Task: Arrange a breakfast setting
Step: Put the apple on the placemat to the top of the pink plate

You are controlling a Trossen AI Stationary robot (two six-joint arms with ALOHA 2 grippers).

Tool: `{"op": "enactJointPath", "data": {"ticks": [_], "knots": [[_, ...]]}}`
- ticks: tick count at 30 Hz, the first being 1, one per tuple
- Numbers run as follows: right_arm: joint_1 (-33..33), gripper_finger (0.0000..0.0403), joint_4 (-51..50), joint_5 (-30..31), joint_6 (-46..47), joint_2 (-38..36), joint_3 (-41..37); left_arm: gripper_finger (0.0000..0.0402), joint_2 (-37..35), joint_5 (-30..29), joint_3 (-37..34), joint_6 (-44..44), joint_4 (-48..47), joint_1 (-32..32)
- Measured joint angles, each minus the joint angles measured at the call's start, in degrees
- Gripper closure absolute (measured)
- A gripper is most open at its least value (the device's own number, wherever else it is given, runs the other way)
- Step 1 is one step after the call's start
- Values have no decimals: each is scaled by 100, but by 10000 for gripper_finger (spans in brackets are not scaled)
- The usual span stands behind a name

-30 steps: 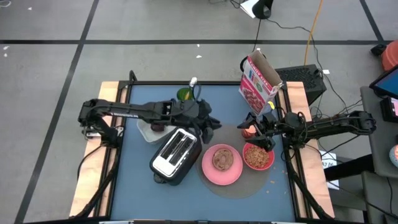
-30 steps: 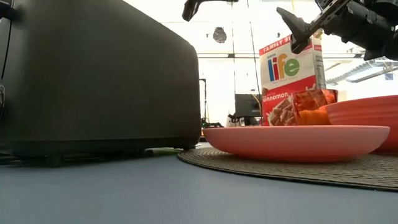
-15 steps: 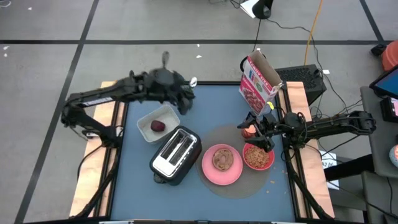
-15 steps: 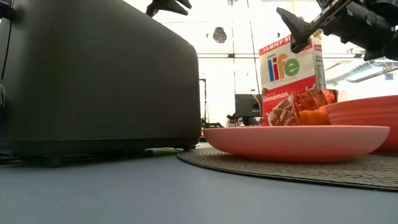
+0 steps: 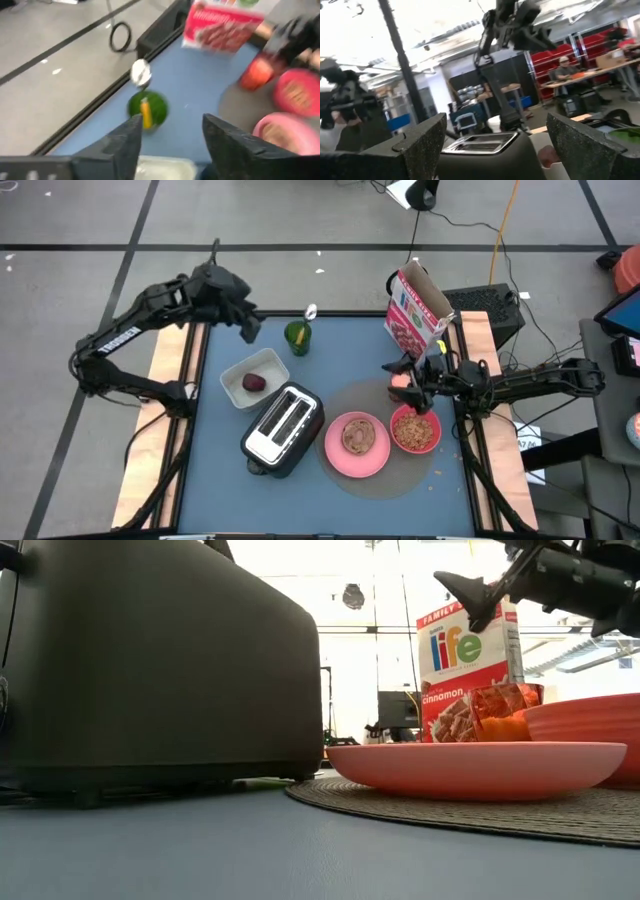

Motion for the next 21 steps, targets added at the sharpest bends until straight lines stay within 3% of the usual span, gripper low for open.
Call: {"op": "enactJointPath", "data": {"ticks": [10, 14, 21], "knots": [[0, 67, 0, 1135, 556, 0, 0, 61, 115, -10, -3, 1087, -1593, 494], [0, 67, 0, 1476, 553, 0, 0, 49, 92, -9, -105, 1272, -1545, 483], [0, 67, -2, 1465, 512, 2, 0, 48, 97, 0, -633, 1585, -1417, 485]]}}
